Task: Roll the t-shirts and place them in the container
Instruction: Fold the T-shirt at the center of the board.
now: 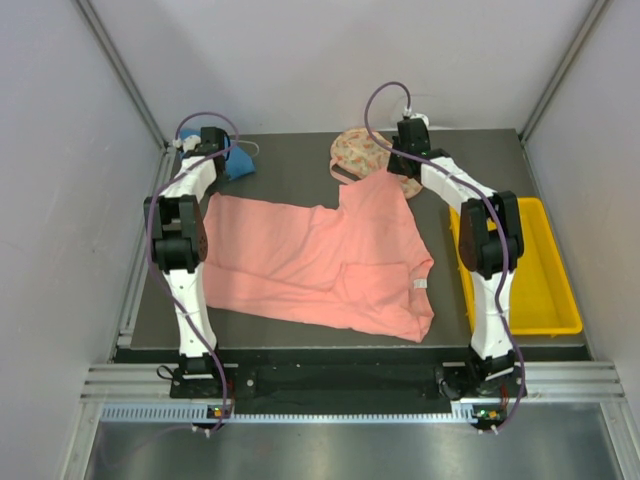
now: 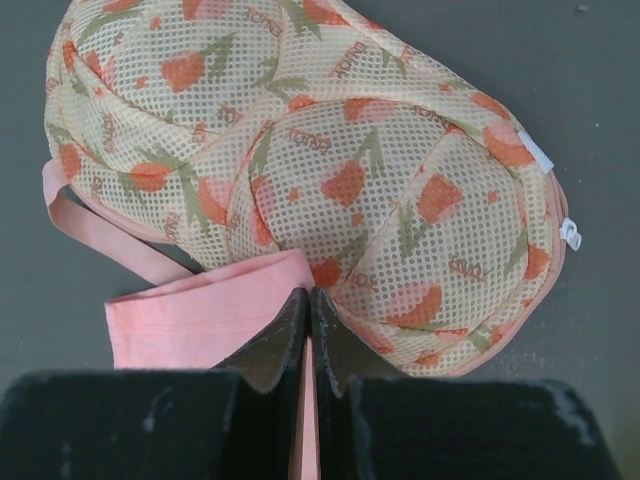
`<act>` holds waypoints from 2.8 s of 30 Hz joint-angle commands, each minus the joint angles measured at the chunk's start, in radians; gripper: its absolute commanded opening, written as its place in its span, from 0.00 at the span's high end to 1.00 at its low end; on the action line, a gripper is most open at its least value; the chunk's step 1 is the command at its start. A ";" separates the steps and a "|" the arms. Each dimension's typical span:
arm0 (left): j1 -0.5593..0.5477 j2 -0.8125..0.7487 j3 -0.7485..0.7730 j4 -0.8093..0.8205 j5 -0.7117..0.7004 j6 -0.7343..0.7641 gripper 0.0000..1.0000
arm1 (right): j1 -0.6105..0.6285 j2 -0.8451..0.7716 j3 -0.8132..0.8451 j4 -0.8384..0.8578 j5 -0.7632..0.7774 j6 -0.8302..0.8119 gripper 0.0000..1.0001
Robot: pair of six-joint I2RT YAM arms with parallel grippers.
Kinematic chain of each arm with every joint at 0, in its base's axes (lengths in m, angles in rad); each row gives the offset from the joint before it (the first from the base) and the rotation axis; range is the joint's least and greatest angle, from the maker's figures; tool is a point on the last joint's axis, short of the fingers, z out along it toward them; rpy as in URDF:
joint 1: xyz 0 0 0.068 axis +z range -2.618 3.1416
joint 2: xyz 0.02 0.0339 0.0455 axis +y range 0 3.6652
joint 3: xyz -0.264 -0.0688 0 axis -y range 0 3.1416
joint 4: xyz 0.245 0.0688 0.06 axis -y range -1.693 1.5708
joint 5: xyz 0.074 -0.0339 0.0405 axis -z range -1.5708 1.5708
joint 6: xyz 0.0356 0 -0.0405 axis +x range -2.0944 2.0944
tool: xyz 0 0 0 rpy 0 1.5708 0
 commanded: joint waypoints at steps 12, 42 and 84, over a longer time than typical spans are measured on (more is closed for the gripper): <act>0.005 0.035 0.015 0.008 -0.029 0.023 0.75 | -0.012 -0.082 -0.006 0.029 -0.007 -0.006 1.00; 0.078 -0.112 -0.143 0.275 0.114 0.108 1.00 | -0.018 -0.339 -0.173 -0.030 0.068 -0.046 1.00; 0.218 -0.586 -0.684 0.286 0.176 -0.044 1.00 | 0.097 -1.095 -0.942 -0.161 -0.162 0.264 1.00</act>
